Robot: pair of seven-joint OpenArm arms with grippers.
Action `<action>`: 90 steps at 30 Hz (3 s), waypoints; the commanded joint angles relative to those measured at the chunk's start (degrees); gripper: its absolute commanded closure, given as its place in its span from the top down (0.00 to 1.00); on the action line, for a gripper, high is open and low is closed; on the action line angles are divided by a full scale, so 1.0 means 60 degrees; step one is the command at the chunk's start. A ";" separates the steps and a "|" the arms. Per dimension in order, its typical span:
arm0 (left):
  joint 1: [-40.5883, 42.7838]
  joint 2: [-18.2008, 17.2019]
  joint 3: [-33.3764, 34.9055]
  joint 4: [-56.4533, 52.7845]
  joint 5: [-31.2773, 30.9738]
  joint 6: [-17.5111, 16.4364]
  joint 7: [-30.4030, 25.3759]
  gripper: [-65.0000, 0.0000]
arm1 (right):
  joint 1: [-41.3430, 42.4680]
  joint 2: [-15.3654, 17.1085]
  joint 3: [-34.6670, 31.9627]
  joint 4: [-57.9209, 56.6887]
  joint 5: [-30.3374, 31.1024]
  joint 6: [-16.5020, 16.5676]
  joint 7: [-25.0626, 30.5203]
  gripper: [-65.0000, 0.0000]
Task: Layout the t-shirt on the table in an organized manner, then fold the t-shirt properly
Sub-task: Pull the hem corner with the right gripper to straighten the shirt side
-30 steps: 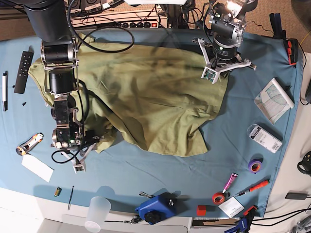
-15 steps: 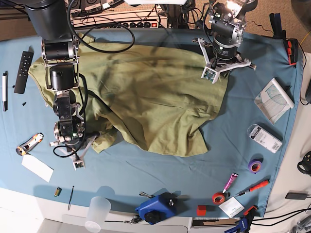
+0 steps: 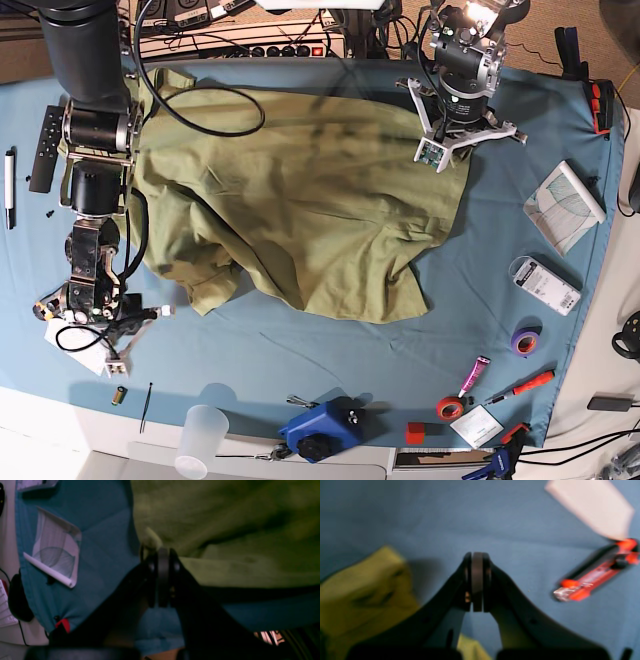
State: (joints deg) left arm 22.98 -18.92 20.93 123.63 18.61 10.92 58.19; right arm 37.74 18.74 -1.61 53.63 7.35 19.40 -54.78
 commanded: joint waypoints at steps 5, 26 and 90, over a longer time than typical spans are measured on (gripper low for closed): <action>-0.0022 -0.0022 -0.0018 0.0171 0.0120 0.0036 -0.0138 0.20 | 0.0408 0.0106 0.0036 0.0517 0.1887 0.1424 -0.0750 0.22; -0.0022 -0.0022 -0.0018 0.0171 0.0120 0.0040 -0.0153 0.20 | 0.0000 -0.0372 -0.1570 0.1585 0.0903 0.1727 -0.2182 0.52; -0.0091 -0.0025 -0.0018 0.0175 0.1155 0.0732 0.0047 0.20 | -0.0470 0.0361 0.1086 0.1158 -0.1617 -0.0306 0.1162 0.00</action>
State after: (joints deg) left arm 22.74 -18.90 20.93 123.63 24.71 14.96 59.16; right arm 32.82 20.08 4.73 59.51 -2.52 17.82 -49.45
